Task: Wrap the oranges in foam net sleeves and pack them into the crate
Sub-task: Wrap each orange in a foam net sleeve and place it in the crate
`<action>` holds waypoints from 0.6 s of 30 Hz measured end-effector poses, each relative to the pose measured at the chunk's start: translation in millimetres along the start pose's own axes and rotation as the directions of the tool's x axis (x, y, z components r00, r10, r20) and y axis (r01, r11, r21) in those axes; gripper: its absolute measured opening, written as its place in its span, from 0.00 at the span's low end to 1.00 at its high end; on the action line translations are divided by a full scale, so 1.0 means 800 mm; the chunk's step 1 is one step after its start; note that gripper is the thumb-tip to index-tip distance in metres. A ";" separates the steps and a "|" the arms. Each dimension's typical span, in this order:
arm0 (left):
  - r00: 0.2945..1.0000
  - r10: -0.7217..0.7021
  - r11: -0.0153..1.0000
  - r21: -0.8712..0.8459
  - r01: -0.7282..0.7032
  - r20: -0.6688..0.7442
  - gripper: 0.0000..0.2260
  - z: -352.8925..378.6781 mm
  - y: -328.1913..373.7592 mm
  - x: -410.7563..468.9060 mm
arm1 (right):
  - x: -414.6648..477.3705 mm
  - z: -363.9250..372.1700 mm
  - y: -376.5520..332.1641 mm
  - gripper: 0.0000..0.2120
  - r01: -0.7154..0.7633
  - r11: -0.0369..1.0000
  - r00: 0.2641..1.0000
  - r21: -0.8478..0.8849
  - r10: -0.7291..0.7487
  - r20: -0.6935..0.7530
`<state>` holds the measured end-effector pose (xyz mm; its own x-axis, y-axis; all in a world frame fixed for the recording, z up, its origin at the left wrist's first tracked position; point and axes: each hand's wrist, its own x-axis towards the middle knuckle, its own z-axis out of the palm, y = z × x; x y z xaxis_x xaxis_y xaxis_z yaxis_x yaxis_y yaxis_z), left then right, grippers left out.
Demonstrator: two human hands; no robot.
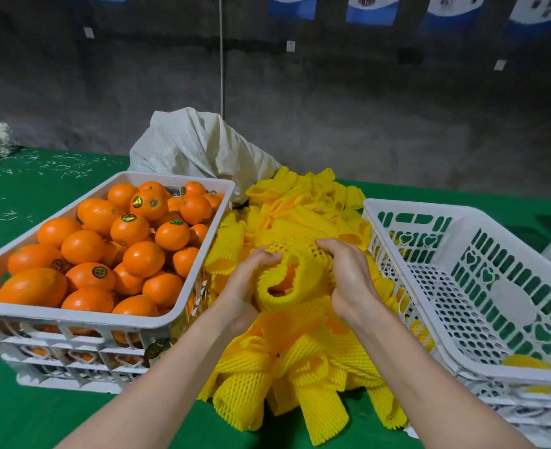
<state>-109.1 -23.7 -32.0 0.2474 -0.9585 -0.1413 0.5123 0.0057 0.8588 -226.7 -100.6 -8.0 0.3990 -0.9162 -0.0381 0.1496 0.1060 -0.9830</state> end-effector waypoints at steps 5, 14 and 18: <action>0.980 -0.077 0.993 -0.078 0.092 0.185 0.14 -0.003 0.002 -0.005 | 0.005 0.003 -0.004 0.17 0.149 0.986 0.989 -0.082 -0.147 0.030; 0.999 -0.027 0.989 -0.146 0.033 0.046 0.18 0.024 0.009 0.002 | 0.000 0.016 0.016 0.20 0.107 0.994 0.990 0.018 -0.108 0.087; 0.986 0.076 0.995 -0.047 -0.084 -0.147 0.13 0.020 0.005 0.009 | -0.004 0.016 0.012 0.19 0.178 0.971 0.976 -0.162 -0.153 0.157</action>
<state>-118.2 -35.2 -22.2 0.4041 -0.9029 -0.1465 0.5278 0.0994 0.8436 -215.2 -91.5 -15.1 0.5086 -0.8493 0.1414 0.0700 -0.1229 -0.9899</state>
